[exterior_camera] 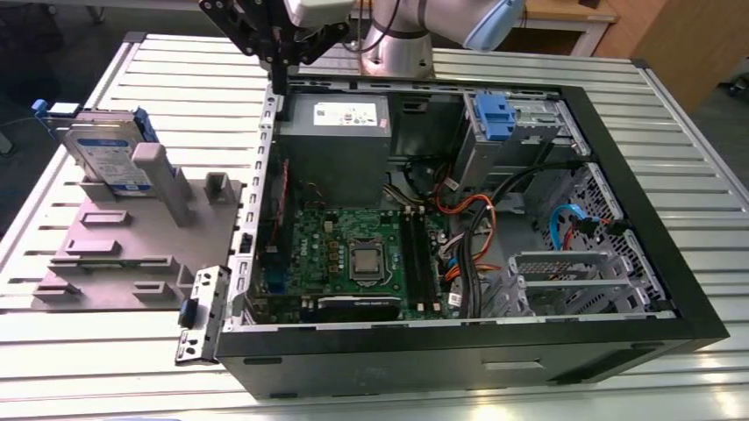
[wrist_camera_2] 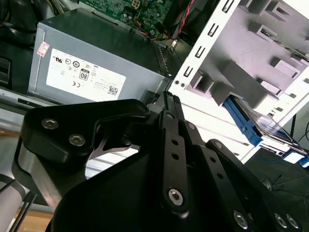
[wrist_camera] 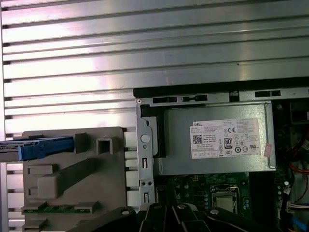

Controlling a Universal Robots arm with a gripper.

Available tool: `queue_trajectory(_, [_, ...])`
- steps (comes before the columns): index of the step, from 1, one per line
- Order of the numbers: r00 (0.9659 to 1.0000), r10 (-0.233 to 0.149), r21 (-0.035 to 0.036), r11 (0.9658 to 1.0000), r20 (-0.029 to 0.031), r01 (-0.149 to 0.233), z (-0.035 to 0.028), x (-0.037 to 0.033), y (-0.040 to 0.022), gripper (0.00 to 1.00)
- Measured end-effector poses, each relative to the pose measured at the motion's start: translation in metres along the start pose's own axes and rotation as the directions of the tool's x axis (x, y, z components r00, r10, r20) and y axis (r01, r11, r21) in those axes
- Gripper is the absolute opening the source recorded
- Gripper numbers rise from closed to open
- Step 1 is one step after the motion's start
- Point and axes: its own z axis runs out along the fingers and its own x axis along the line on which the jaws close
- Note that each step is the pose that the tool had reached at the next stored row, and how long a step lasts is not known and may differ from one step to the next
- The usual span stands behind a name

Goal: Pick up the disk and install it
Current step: 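Reach for the disk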

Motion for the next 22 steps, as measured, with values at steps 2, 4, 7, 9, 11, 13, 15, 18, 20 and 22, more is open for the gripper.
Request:
queue_trajectory(2, [1.0000, 0.000, 0.0000, 1.0000, 0.0000, 0.000, 0.0000, 0.0001, 0.0000, 0.11])
queue_trajectory(4, [1.0000, 0.000, 0.0000, 1.0000, 0.0000, 0.000, 0.0000, 0.0001, 0.0000, 0.11])
queue_trajectory(7, [1.0000, 0.000, 0.0000, 1.0000, 0.0000, 0.000, 0.0000, 0.0002, 0.0000, 0.11])
queue_trajectory(9, [1.0000, 0.000, 0.0000, 1.0000, 0.0000, 0.000, 0.0000, 0.0002, 0.0000, 0.11])
queue_trajectory(11, [1.0000, 0.000, -0.0001, 1.0000, 0.0001, 0.000, 0.0001, 0.0006, -0.0001, 0.11])
queue_trajectory(13, [1.0000, 0.000, 0.0000, 1.0000, 0.0001, 0.000, 0.0002, 0.0027, -0.0003, 0.11])
queue_trajectory(15, [1.0000, 0.000, -0.0001, 1.0000, 0.0012, 0.000, 0.0008, 0.0070, -0.0005, 0.11])
queue_trajectory(18, [1.0000, 0.000, -0.0003, 1.0000, 0.0034, 0.000, 0.0016, 0.0148, -0.0011, 0.11])
queue_trajectory(20, [1.0000, 0.000, -0.0004, 1.0000, 0.0049, 0.000, 0.0021, 0.0196, -0.0015, 0.11])
queue_trajectory(22, [1.0000, 0.000, -0.0004, 1.0000, 0.0052, 0.000, 0.0024, 0.0218, -0.0017, 0.11])
